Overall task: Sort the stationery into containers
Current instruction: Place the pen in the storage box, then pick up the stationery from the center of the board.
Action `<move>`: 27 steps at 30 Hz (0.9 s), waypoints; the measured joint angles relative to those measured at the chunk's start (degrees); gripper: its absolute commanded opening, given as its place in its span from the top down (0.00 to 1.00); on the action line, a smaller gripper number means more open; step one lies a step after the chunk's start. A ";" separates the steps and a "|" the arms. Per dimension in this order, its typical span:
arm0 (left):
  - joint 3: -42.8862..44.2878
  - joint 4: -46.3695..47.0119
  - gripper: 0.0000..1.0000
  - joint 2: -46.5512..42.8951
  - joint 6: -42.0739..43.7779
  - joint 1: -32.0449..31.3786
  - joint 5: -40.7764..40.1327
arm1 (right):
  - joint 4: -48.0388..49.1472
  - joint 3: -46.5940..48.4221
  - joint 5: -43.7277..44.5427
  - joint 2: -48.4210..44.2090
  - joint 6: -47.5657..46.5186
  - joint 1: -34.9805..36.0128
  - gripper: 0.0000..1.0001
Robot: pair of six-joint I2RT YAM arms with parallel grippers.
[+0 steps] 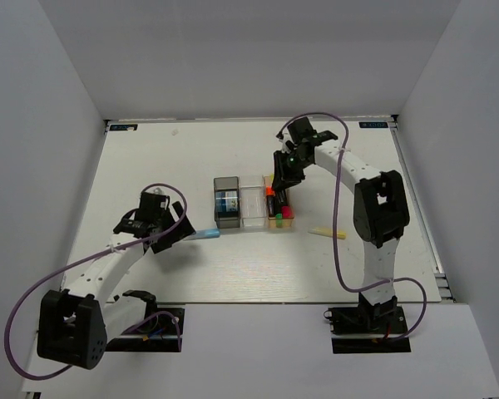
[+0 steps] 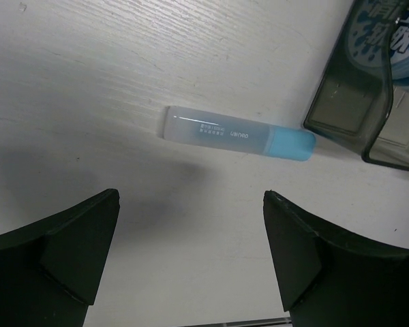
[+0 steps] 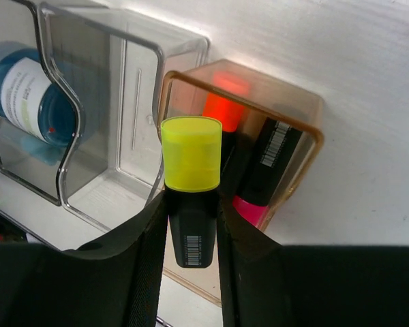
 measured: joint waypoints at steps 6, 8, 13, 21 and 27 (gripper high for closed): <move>0.26 0.76 0.05 4.17 -7.04 0.00 -2.99 | 0.00 -1.11 1.40 -0.02 -0.24 1.51 0.53; 0.72 0.74 0.08 5.33 -9.68 -0.02 -4.15 | 0.09 -1.44 1.42 -0.17 -0.46 1.60 0.53; 4.04 -0.11 0.09 9.53 -19.15 -0.76 -6.93 | 0.31 -4.55 1.16 -3.80 -1.33 1.51 0.58; 19.17 -11.17 0.15 21.90 -34.82 -7.93 -10.80 | 2.84 -13.60 0.61 -17.35 -3.08 0.85 0.51; 28.26 -21.64 0.24 29.27 -45.99 -12.26 -13.16 | 4.26 -20.92 -0.13 -25.49 -3.43 -0.90 0.50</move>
